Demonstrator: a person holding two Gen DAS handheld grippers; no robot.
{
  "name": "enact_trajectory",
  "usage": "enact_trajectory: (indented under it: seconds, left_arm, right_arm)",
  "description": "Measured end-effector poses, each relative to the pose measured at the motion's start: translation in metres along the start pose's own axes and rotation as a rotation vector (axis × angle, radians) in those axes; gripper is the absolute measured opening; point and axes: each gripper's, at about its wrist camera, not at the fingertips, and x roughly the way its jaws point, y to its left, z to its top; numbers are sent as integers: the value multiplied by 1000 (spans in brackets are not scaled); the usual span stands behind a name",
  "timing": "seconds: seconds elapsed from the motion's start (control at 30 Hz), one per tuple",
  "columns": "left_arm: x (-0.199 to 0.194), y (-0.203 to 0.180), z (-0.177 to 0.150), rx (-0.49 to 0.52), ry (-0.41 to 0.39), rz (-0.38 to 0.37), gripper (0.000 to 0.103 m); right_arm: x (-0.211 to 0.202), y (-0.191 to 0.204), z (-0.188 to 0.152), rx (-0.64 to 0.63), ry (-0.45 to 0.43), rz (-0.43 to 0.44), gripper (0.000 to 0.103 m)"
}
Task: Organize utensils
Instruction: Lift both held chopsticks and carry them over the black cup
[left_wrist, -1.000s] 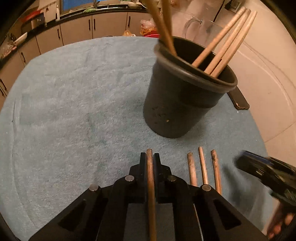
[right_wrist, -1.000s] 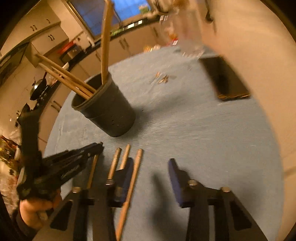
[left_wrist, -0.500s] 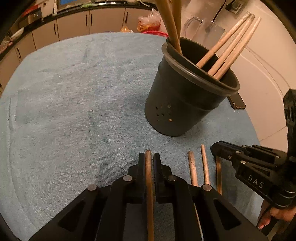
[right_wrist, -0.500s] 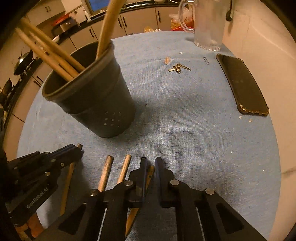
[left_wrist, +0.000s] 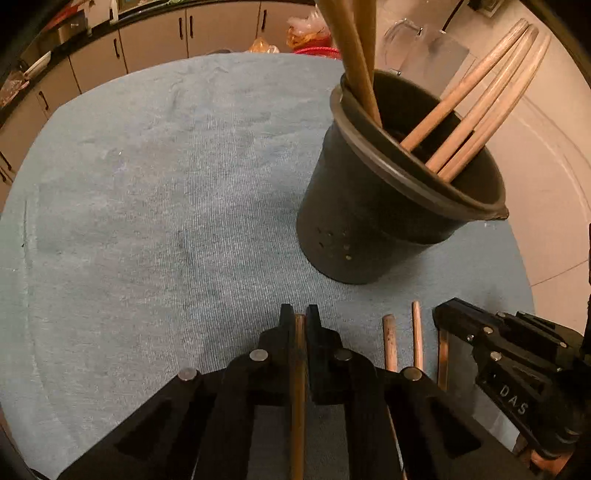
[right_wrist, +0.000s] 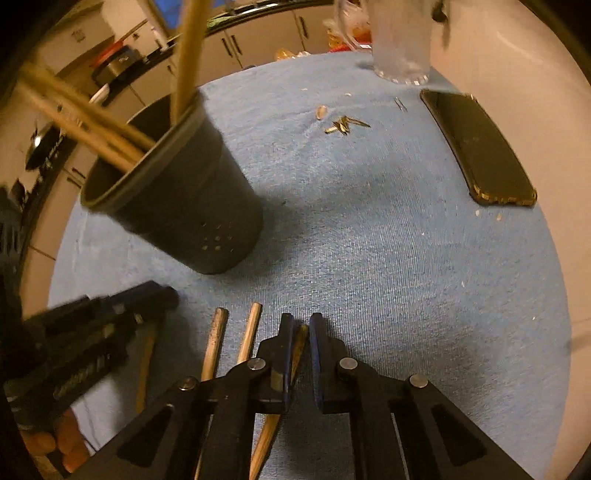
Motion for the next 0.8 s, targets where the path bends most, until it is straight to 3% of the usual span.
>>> enact_trajectory:
  seconds: [0.23,0.53,0.63,0.8]
  left_arm:
    - [-4,10,-11,-18,-20,-27,7]
    - [1,-7,-28,19,-10,44,7]
    - [2,-14,-30,23,-14,54,7]
    - [-22,-16,-50,-15,-52,-13,7]
  right_arm:
    - [-3,-9,-3,27,5,52,11]
    - [-3,-6,-4,9,14,27,11]
    - [-9,1,-18,-2,1,29,9]
    - [-45,-9,-31,0,-84,93,8]
